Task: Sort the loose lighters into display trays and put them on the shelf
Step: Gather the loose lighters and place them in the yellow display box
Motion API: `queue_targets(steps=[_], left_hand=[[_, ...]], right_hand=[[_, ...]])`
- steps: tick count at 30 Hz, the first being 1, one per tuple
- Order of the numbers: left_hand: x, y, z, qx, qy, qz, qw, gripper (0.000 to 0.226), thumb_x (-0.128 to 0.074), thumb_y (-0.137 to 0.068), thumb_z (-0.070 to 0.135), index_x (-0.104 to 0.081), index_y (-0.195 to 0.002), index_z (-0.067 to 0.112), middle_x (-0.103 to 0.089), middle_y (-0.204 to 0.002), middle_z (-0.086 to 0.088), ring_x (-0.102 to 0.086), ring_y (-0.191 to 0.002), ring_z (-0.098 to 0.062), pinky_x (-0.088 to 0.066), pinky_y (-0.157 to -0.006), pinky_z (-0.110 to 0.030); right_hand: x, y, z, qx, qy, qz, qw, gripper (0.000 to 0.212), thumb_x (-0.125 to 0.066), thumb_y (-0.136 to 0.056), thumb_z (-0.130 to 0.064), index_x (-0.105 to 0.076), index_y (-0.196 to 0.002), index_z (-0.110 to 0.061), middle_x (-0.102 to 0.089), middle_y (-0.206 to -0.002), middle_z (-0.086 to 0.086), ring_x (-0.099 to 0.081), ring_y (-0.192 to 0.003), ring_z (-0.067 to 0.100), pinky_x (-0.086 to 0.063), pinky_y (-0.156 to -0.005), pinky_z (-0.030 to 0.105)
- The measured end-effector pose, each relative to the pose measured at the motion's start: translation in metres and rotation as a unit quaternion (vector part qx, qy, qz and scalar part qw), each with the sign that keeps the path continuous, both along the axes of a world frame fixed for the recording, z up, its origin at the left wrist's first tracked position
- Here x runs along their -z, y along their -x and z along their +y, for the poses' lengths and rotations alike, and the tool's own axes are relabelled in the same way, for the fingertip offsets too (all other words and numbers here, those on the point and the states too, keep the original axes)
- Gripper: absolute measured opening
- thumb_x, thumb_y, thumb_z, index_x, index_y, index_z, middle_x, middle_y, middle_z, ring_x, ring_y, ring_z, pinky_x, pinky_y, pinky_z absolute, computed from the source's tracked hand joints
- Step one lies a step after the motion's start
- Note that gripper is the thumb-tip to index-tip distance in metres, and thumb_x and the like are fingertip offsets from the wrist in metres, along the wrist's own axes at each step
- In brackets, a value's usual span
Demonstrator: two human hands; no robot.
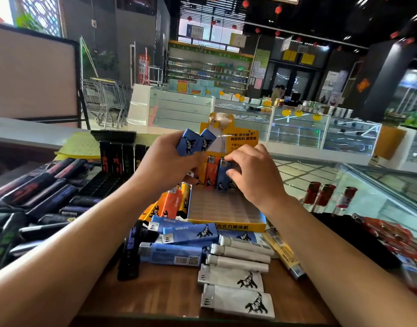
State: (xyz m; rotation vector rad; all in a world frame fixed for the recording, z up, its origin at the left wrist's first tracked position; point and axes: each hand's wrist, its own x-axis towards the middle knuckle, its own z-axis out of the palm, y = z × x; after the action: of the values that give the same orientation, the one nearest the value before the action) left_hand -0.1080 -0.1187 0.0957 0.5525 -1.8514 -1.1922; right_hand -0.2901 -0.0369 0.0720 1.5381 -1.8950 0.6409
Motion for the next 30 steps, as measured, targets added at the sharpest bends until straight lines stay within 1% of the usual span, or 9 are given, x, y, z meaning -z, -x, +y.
queue_targets(steps=[3, 6, 8, 10, 13, 19, 23, 26, 30], left_hand=[[0.001, 0.002, 0.001, 0.01, 0.013, -0.006, 1.0, 0.008, -0.071, -0.088, 0.005, -0.067, -0.089, 0.012, -0.064, -0.081, -0.02, -0.064, -0.071, -0.024, -0.058, -0.055, -0.03], [0.005, 0.005, -0.002, 0.003, 0.02, -0.023, 1.0, 0.01, -0.073, -0.085, 0.004, -0.069, -0.085, 0.013, -0.068, -0.082, -0.018, -0.068, -0.072, -0.03, -0.062, -0.066, -0.046], [0.007, 0.006, -0.002, 0.001, 0.023, -0.025, 0.999, 0.007, -0.077, -0.081, 0.01, -0.071, -0.081, 0.015, -0.069, -0.088, -0.024, -0.068, -0.076, -0.039, -0.059, -0.074, -0.057], [0.008, 0.008, 0.0, -0.003, 0.034, -0.034, 0.999, 0.013, -0.077, -0.073, 0.022, -0.07, -0.08, 0.015, -0.067, -0.09, -0.026, -0.065, -0.071, -0.035, -0.056, -0.079, -0.061], [0.009, 0.012, 0.003, 0.007, 0.039, -0.04, 0.998, 0.016, -0.079, -0.072, 0.021, -0.07, -0.079, 0.011, -0.068, -0.086, -0.023, -0.063, -0.067, -0.024, -0.06, -0.072, -0.053], [0.008, 0.011, 0.0, 0.002, -0.04, 0.05, 0.998, 0.014, -0.078, -0.076, 0.0, -0.072, -0.084, 0.01, -0.069, -0.074, -0.017, -0.058, -0.06, -0.018, -0.052, -0.055, -0.028], [0.008, 0.01, 0.004, 0.005, -0.078, 0.106, 0.991, 0.014, -0.076, -0.08, 0.001, -0.068, -0.076, 0.011, -0.067, -0.069, -0.009, -0.058, -0.061, -0.021, -0.05, -0.051, -0.027], [0.009, 0.01, 0.006, -0.004, -0.061, 0.108, 0.992, 0.019, -0.076, -0.081, 0.002, -0.067, -0.071, 0.016, -0.064, -0.063, -0.005, -0.056, -0.056, -0.019, -0.049, -0.047, -0.027], [0.009, 0.011, 0.008, -0.003, -0.039, 0.091, 0.995, 0.013, -0.078, -0.08, 0.005, -0.066, -0.078, 0.011, -0.066, -0.067, -0.009, -0.057, -0.055, -0.018, -0.05, -0.049, -0.029]], right_hand=[[-0.002, 0.006, 0.002, 0.0, -0.026, 0.001, 1.0, 0.036, -0.072, -0.086, -0.022, -0.069, -0.122, -0.019, -0.067, -0.11, 0.001, -0.048, -0.098, 0.025, -0.04, -0.086, 0.035], [-0.006, 0.005, 0.004, -0.032, -0.009, -0.039, 0.999, 0.038, -0.067, -0.089, -0.023, -0.065, -0.126, -0.022, -0.067, -0.11, -0.002, -0.047, -0.097, 0.02, -0.041, -0.086, 0.034], [-0.012, 0.001, 0.007, -0.08, 0.055, -0.094, 0.991, 0.031, -0.063, -0.091, -0.022, -0.067, -0.122, -0.022, -0.068, -0.098, -0.007, -0.049, -0.088, 0.013, -0.047, -0.079, 0.034], [-0.018, -0.007, 0.012, -0.144, 0.106, -0.15, 0.972, 0.03, -0.06, -0.093, -0.024, -0.067, -0.122, -0.022, -0.068, -0.092, -0.012, -0.054, -0.076, 0.009, -0.048, -0.069, 0.025], [-0.025, -0.018, 0.015, -0.216, 0.096, -0.194, 0.952, 0.034, -0.06, -0.091, -0.024, -0.064, -0.125, -0.026, -0.068, -0.1, -0.012, -0.059, -0.076, 0.009, -0.048, -0.066, 0.016], [-0.023, -0.022, 0.018, -0.21, 0.1, -0.231, 0.945, 0.006, -0.07, -0.088, -0.021, -0.069, -0.094, -0.023, -0.067, -0.083, -0.016, -0.063, -0.075, 0.001, -0.05, -0.066, 0.018], [-0.019, -0.027, 0.021, -0.218, 0.058, -0.281, 0.933, 0.015, -0.076, -0.083, -0.022, -0.062, -0.089, -0.023, -0.068, -0.078, -0.01, -0.065, -0.071, 0.004, -0.053, -0.064, 0.019], [-0.018, -0.029, 0.022, -0.226, 0.032, -0.286, 0.93, 0.025, -0.078, -0.082, -0.023, -0.058, -0.097, -0.027, -0.066, -0.084, -0.01, -0.063, -0.069, 0.005, -0.053, -0.063, 0.022], [-0.019, -0.031, 0.026, -0.254, 0.038, -0.258, 0.931, 0.05, -0.073, -0.086, -0.019, -0.052, -0.127, -0.037, -0.06, -0.096, -0.017, -0.06, -0.073, 0.006, -0.052, -0.063, 0.019]])
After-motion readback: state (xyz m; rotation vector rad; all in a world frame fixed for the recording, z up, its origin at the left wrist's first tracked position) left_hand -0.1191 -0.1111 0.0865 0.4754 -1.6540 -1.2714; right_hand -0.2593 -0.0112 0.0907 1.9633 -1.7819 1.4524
